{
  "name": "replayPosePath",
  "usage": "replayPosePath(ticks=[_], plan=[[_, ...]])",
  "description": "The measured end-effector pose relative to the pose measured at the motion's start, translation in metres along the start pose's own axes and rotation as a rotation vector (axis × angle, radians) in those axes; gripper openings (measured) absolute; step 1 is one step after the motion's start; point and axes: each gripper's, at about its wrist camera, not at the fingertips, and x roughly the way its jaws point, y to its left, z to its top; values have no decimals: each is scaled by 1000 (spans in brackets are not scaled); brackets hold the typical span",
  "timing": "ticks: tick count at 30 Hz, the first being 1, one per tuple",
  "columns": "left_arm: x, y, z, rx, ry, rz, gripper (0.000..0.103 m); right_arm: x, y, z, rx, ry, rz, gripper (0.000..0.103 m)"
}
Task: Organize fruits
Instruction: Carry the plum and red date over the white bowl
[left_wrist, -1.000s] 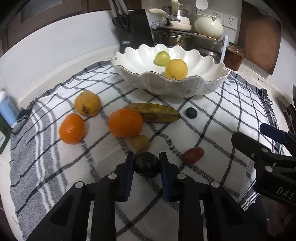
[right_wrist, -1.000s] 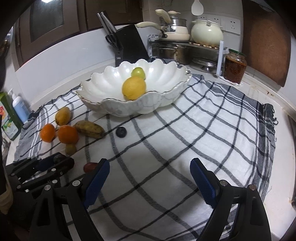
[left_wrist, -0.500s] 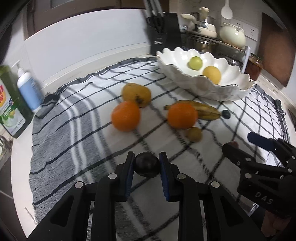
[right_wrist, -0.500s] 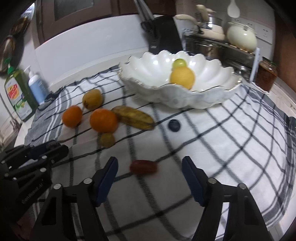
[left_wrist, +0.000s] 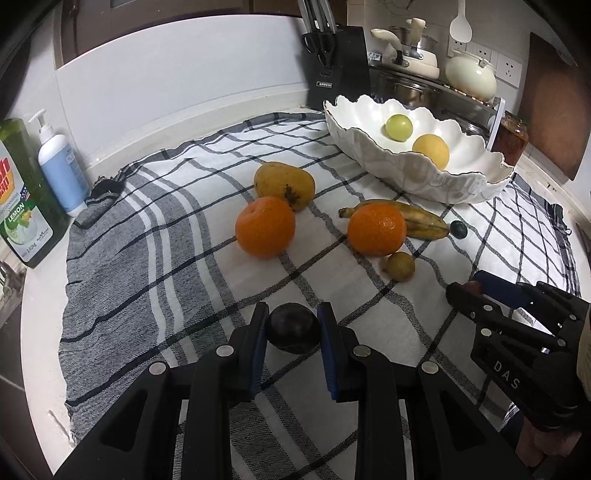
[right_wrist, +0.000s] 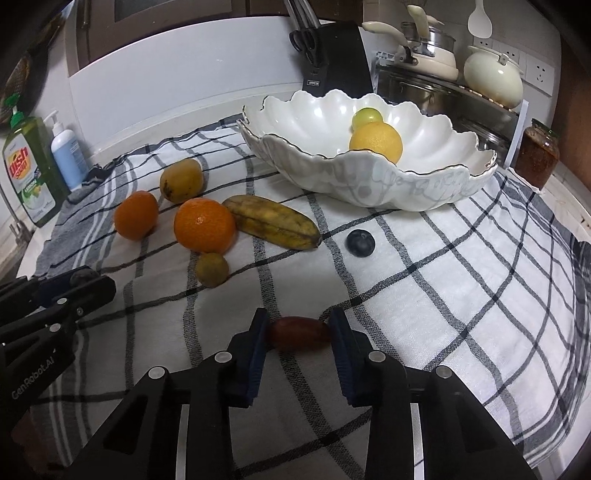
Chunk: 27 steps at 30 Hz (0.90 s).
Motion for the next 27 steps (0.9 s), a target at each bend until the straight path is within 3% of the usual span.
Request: replayPosePath(ticks=[11, 27], plan=[[-12, -10, 13, 13, -29, -23, 27, -28, -8, 10, 15, -63, 3, 34], [-20, -51, 70, 69, -110, -105, 27, -56, -58, 54, 59, -164, -72, 34]])
